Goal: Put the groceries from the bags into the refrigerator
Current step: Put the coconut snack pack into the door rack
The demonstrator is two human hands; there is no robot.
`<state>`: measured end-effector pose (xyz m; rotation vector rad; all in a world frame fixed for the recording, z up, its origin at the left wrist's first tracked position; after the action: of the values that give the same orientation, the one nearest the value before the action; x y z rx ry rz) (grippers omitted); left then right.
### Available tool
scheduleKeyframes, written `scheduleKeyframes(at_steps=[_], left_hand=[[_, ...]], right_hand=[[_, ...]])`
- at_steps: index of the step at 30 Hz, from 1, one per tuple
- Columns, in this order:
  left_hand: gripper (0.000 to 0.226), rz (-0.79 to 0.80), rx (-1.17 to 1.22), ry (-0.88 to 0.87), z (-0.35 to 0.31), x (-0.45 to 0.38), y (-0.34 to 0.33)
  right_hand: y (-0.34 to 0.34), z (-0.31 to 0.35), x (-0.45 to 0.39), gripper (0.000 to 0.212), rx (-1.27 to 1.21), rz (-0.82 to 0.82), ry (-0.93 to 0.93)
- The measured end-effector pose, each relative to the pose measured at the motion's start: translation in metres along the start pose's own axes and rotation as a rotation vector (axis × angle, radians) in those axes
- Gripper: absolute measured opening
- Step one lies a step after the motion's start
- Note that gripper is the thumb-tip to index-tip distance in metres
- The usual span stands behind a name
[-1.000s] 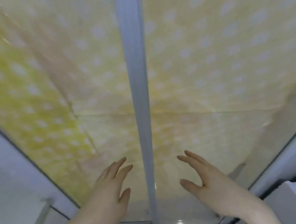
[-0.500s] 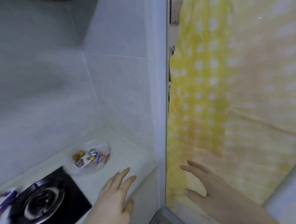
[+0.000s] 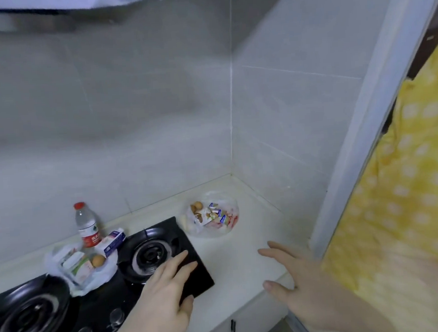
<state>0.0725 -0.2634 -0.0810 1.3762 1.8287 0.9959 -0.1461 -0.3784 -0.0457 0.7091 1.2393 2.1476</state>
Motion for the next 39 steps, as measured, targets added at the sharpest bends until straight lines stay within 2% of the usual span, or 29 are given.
scheduleKeyframes(at_steps=[8,14,19,25,32,36,39], left_hand=[[0.069,-0.031,0.039,0.185,0.074,0.035,0.010],[0.067,-0.094,0.024,0.259,0.099,0.027,0.023],[0.068,-0.072,0.063,0.292,0.095,-0.026,0.014],[0.063,-0.041,0.063,0.262,0.079,-0.119,-0.008],[0.062,0.037,0.033,0.303,0.073,-0.216,-0.054],[0.060,0.090,0.086,0.342,0.080,-0.246,-0.084],[0.060,0.134,0.146,0.377,0.088,-0.263,-0.102]], right_hand=[[-0.038,0.043,-0.060,0.050,0.012,0.064,0.144],[-0.056,0.049,-0.108,0.055,-0.003,0.143,0.190],[-0.059,0.025,-0.157,0.055,-0.018,0.181,0.210],[-0.053,-0.039,-0.229,0.054,-0.035,0.187,0.174],[-0.063,-0.099,-0.312,0.048,-0.042,0.231,0.129],[-0.081,-0.117,-0.350,0.041,-0.042,0.245,0.097],[-0.095,-0.129,-0.374,0.028,-0.041,0.245,0.061]])
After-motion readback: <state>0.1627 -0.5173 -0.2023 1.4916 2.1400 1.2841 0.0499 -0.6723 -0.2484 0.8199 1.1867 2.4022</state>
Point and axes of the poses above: each hand's wrist, its own x-axis away from the middle knuckle, its own y-axis out of the back of the hand, z = x × y, the point moved 10 cm from there along -x, towards the middle knuckle, and after that the axes turned 9 degrees about x, right-handed, at the moved point
